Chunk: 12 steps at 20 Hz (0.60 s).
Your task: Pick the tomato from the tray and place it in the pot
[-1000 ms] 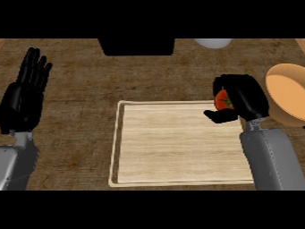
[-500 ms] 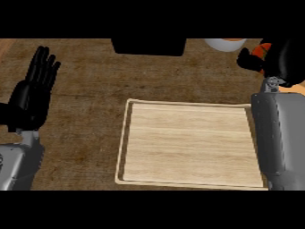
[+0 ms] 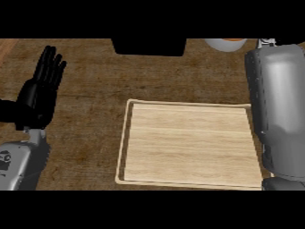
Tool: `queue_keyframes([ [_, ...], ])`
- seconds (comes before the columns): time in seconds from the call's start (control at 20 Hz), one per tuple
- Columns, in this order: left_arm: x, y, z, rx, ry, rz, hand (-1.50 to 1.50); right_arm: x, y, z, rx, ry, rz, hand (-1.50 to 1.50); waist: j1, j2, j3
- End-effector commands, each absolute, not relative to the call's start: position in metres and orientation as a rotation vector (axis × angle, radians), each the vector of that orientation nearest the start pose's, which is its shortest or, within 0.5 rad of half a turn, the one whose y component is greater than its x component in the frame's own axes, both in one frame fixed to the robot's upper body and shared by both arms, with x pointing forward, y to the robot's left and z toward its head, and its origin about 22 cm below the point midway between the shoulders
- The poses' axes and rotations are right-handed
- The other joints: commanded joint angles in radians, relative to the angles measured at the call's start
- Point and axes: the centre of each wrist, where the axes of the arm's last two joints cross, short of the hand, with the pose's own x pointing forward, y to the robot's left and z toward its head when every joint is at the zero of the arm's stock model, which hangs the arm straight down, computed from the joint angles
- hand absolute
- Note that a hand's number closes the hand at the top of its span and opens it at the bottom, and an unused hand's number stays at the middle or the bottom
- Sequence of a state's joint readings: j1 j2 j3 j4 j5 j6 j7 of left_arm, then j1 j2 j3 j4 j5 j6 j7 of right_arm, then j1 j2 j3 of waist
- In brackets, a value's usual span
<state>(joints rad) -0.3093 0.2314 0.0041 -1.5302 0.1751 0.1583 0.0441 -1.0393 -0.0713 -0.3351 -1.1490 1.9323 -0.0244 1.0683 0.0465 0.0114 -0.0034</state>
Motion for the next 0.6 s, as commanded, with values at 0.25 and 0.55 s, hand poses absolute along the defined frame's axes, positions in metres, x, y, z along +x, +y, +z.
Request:
queue_keyframes([
  [0.25,0.294,0.261,0.084,0.110,-1.761,0.039,0.00,0.414,-0.227,0.222,-1.897,-0.649,-0.104,1.50,-0.042,-0.014,0.004],
  [0.55,0.284,0.250,0.080,0.124,-1.764,0.065,0.00,0.384,-0.278,0.211,-1.866,-0.660,-0.102,1.50,-0.050,-0.016,0.004],
])
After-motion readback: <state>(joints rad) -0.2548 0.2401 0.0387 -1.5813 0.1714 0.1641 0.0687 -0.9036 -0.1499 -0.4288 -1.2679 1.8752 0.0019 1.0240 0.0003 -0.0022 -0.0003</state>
